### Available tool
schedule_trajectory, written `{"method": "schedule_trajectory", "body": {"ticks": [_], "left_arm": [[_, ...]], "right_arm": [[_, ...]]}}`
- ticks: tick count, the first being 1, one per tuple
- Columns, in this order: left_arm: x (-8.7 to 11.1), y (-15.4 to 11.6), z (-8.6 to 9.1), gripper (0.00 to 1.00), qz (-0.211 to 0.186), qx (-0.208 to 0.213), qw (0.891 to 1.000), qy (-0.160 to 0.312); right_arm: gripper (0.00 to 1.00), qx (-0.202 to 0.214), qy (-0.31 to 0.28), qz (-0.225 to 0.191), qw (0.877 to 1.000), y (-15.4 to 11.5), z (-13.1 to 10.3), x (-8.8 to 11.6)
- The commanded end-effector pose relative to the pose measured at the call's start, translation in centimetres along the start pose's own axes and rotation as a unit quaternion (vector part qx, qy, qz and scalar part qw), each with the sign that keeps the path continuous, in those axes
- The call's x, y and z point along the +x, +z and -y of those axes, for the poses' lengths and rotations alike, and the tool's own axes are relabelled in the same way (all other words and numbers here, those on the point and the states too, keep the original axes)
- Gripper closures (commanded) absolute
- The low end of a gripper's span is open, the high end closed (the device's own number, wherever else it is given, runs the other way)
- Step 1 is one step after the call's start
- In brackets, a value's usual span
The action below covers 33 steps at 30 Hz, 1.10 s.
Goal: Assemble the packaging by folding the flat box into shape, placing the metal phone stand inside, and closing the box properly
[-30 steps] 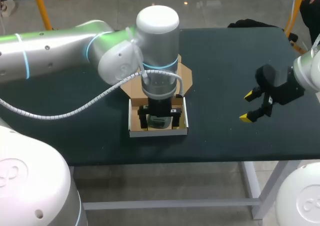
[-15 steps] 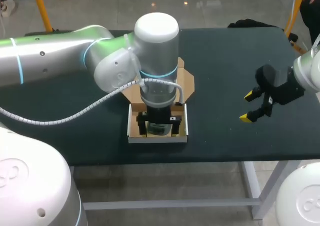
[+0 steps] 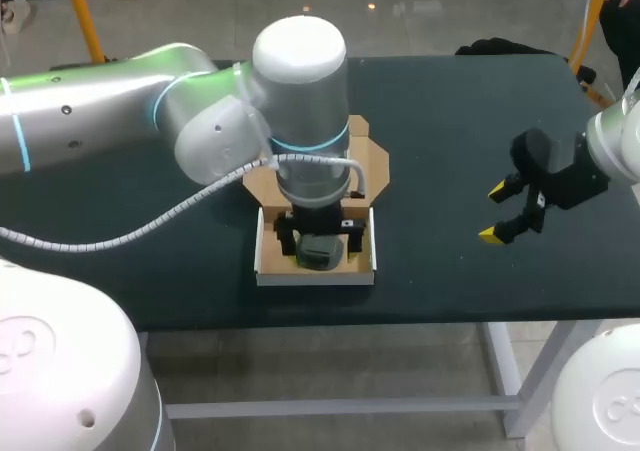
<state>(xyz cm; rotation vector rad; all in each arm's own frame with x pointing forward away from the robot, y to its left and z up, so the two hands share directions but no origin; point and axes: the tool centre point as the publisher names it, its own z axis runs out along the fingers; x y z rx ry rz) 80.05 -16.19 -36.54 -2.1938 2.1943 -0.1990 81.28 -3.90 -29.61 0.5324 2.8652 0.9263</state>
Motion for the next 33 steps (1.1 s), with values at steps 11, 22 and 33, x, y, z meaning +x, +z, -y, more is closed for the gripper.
{"method": "schedule_trajectory", "body": {"ticks": [11, 22, 33], "left_arm": [[-3.4, -8.3, -1.7, 0.00, -0.047, 0.053, 0.996, 0.062], [-6.3, -11.8, -1.5, 0.00, -0.079, 0.076, 0.986, 0.127], [-9.1, -12.9, -0.4, 0.00, -0.110, 0.097, 0.971, 0.187]], "right_arm": [[0.00, -0.002, -0.001, -0.001, 1.000, -0.2, 0.1, 0.0], [0.00, -0.002, -0.012, -0.017, 1.000, -0.2, -1.1, -0.9], [0.00, 0.014, -0.025, -0.054, 0.998, -1.8, -4.2, -3.2]]}}
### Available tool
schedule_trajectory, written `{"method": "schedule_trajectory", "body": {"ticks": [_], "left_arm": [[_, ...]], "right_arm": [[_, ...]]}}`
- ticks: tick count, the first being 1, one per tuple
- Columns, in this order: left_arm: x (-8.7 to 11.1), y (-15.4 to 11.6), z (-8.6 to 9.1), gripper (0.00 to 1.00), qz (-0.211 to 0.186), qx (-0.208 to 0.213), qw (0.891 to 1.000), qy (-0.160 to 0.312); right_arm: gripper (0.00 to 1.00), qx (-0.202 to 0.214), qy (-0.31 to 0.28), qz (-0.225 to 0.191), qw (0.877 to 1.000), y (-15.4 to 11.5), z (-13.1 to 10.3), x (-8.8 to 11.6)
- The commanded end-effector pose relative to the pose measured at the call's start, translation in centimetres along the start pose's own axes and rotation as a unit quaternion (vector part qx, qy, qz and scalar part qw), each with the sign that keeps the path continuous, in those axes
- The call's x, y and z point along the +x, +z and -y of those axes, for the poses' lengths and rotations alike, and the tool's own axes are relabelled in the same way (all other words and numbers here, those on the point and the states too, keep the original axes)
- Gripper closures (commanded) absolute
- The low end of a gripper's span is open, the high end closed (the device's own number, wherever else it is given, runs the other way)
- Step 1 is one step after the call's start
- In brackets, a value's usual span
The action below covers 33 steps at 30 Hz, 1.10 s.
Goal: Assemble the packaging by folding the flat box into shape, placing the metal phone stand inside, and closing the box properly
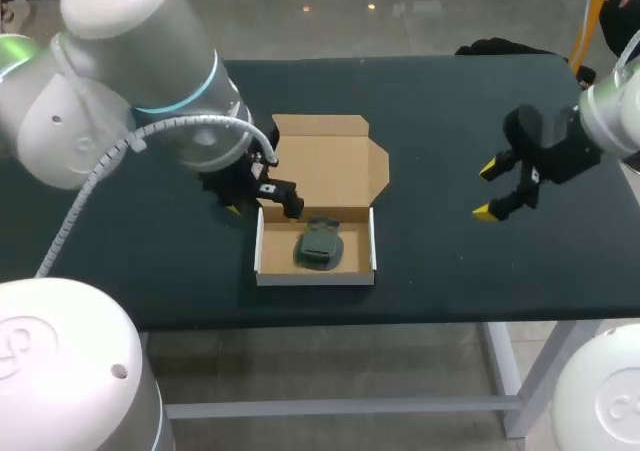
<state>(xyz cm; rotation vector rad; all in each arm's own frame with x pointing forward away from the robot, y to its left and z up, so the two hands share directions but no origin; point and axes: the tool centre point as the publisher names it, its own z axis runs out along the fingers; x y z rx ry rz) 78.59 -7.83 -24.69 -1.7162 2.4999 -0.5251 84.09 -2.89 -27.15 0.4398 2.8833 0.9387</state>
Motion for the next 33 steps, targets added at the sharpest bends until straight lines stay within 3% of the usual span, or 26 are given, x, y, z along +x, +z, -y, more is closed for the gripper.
{"method": "schedule_trajectory", "body": {"ticks": [1, 19, 24, 33], "left_arm": [[-1.5, -0.8, -0.7, 0.00, -0.035, 0.024, 0.999, 0.011], [-4.2, -0.7, 0.8, 0.00, -0.076, 0.048, 0.989, 0.119], [-5.1, -0.6, 1.6, 0.00, -0.109, 0.044, 0.980, 0.161], [-5.1, -0.6, 1.6, 0.00, -0.109, 0.044, 0.980, 0.161]], "right_arm": [[0.00, 0.020, 0.002, -0.045, 0.999, -1.0, -1.4, -1.2], [0.00, 0.075, -0.002, -0.098, 0.992, -2.1, -4.6, -4.0], [0.00, 0.087, -0.001, -0.103, 0.991, -2.2, -5.4, -4.7], [0.00, 0.125, -0.032, -0.096, 0.987, -2.0, -7.5, -6.6]]}}
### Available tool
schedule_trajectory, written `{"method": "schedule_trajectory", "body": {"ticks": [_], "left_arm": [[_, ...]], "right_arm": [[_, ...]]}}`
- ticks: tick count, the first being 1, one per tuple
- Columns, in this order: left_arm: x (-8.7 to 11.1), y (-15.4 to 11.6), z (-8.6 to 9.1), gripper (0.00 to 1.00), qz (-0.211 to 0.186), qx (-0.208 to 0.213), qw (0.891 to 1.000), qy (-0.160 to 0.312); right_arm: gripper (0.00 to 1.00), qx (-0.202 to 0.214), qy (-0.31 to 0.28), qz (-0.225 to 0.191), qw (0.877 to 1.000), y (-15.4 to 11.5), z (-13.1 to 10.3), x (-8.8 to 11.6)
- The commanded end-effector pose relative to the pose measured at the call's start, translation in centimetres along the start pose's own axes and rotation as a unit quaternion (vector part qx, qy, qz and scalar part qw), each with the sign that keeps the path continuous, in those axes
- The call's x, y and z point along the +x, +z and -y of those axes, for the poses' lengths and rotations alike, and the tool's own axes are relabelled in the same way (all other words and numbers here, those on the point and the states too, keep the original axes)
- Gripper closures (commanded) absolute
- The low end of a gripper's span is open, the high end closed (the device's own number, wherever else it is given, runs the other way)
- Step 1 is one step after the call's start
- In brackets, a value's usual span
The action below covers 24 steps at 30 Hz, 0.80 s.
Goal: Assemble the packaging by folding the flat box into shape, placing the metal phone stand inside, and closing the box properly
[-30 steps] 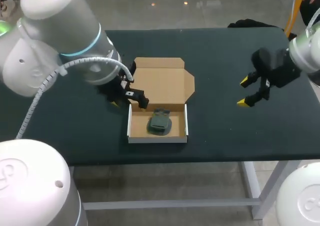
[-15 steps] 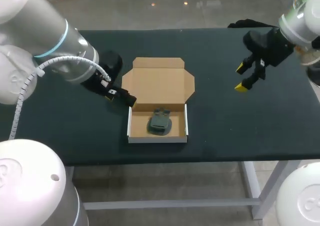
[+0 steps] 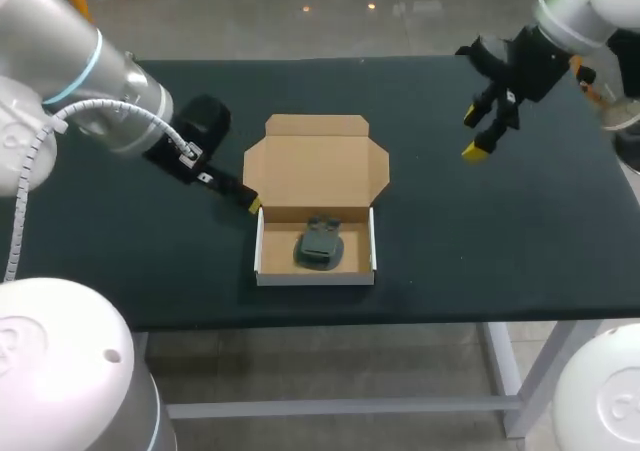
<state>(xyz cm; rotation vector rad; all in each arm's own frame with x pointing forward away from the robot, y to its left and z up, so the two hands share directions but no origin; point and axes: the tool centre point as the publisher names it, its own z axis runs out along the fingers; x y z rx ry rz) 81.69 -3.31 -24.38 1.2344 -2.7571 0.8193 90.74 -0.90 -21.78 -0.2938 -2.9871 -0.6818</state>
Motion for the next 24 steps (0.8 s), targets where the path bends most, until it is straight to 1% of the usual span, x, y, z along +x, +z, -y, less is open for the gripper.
{"method": "schedule_trajectory", "body": {"ticks": [1, 6, 7, 8, 9, 11, 12, 13, 14, 16, 19, 21, 22, 24], "left_arm": [[0.1, 0.1, 0.2, 0.00, 0.002, -0.003, 1.000, 0.000], [0.1, 0.1, 0.2, 0.00, 0.002, -0.003, 1.000, 0.000], [-0.2, 0.0, 0.0, 0.00, 0.005, -0.001, 1.000, 0.010], [-0.5, -0.1, -0.1, 0.00, -0.007, 0.006, 1.000, 0.013], [-0.8, -0.1, -0.2, 0.00, -0.027, 0.008, 0.999, 0.020], [-1.6, 0.0, -0.3, 0.00, -0.039, 0.019, 0.999, 0.021], [-1.9, 0.1, -0.4, 0.00, -0.056, 0.020, 0.998, 0.028], [-2.3, 0.2, -0.4, 0.00, -0.068, 0.031, 0.997, 0.032], [-2.6, 0.2, -0.4, 0.00, -0.071, 0.035, 0.996, 0.033], [-3.4, 0.3, -0.3, 0.00, -0.100, 0.049, 0.993, 0.041], [-4.4, 0.4, -0.2, 0.00, -0.132, 0.070, 0.987, 0.054], [-5.1, 0.6, -0.1, 0.00, -0.146, 0.079, 0.984, 0.057], [-5.5, 0.6, 0.0, 0.00, -0.163, 0.084, 0.981, 0.059], [-6.5, 0.8, 0.3, 0.00, -0.167, 0.088, 0.980, 0.058]], "right_arm": [[0.00, 0.027, -0.006, -0.028, 0.999, -0.2, -1.4, -1.2], [0.00, 0.049, -0.020, -0.023, 0.998, -0.6, -3.0, -2.6], [0.00, 0.050, -0.022, -0.023, 0.998, -0.6, -3.3, -2.8], [0.00, 0.053, -0.023, -0.023, 0.998, -0.7, -3.6, -3.1], [0.00, 0.057, -0.023, -0.023, 0.998, -0.7, -3.8, -3.2], [0.00, 0.059, -0.024, -0.025, 0.998, -0.7, -4.2, -3.4], [0.00, 0.061, -0.024, -0.025, 0.998, -0.6, -4.3, -3.5], [0.00, 0.063, -0.025, -0.026, 0.997, -0.5, -4.5, -3.6], [0.00, 0.063, -0.025, -0.027, 0.997, -0.5, -4.6, -3.6], [0.00, 0.064, -0.025, -0.028, 0.997, -0.3, -4.9, -3.8], [0.00, 0.067, -0.024, -0.027, 0.997, -0.2, -5.2, -3.9], [0.00, 0.070, -0.024, -0.028, 0.997, -0.1, -5.5, -4.1], [0.00, 0.071, -0.024, -0.028, 0.997, 0.0, -5.6, -4.2], [0.00, 0.074, -0.025, -0.027, 0.997, 0.1, -6.2, -4.4]]}}
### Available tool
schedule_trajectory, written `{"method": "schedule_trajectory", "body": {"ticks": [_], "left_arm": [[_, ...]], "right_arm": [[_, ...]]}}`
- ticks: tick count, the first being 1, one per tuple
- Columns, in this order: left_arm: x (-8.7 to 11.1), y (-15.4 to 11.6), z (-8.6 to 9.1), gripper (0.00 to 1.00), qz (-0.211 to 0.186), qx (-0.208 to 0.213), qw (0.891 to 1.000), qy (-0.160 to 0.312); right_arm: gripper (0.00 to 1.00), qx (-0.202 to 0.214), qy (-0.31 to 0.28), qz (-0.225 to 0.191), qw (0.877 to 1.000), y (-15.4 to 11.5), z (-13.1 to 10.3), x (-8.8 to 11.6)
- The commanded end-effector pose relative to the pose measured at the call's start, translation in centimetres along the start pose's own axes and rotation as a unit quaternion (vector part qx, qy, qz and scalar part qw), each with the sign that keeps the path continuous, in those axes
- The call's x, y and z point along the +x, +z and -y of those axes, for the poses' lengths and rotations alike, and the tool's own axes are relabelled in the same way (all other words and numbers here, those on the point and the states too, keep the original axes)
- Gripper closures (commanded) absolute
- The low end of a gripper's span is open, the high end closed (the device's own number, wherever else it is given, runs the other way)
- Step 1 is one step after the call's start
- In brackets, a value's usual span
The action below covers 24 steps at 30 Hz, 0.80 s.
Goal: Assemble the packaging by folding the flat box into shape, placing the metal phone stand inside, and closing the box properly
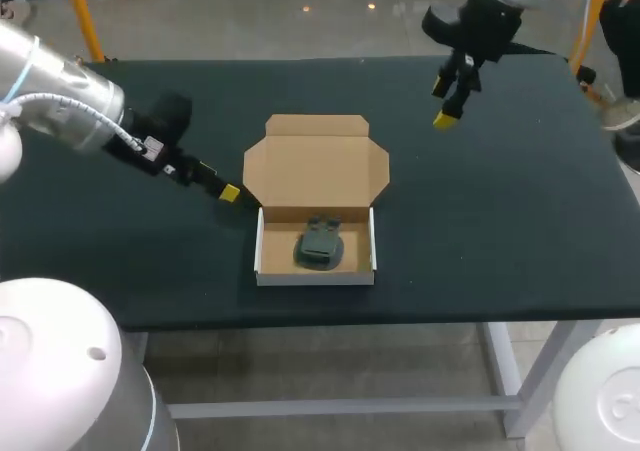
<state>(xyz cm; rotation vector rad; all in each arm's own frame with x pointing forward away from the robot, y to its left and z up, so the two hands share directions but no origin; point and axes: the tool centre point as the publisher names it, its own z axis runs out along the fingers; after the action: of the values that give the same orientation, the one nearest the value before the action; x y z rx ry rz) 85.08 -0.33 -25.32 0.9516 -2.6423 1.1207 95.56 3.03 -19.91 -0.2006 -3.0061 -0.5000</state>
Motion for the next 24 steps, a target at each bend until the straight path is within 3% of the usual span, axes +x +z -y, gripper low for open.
{"method": "schedule_trajectory", "body": {"ticks": [1, 5, 13, 24], "left_arm": [[-2.4, 0.3, -0.2, 0.00, -0.067, 0.019, 0.998, 0.001], [-3.9, 0.6, 0.1, 0.00, -0.096, 0.031, 0.995, -0.003], [-7.5, 1.8, 0.5, 0.00, -0.111, 0.042, 0.992, -0.038], [-10.9, 3.7, 1.0, 0.00, -0.121, 0.059, 0.991, -0.019]], "right_arm": [[0.00, 0.014, -0.001, -0.014, 1.000, 0.1, -1.2, -0.7], [0.00, 0.022, -0.003, -0.009, 1.000, 0.0, -2.1, -1.1], [0.00, 0.038, -0.004, 0.003, 0.999, -0.3, -3.6, -1.7], [0.00, 0.043, -0.007, 0.002, 0.999, -0.2, -4.6, -2.0]]}}
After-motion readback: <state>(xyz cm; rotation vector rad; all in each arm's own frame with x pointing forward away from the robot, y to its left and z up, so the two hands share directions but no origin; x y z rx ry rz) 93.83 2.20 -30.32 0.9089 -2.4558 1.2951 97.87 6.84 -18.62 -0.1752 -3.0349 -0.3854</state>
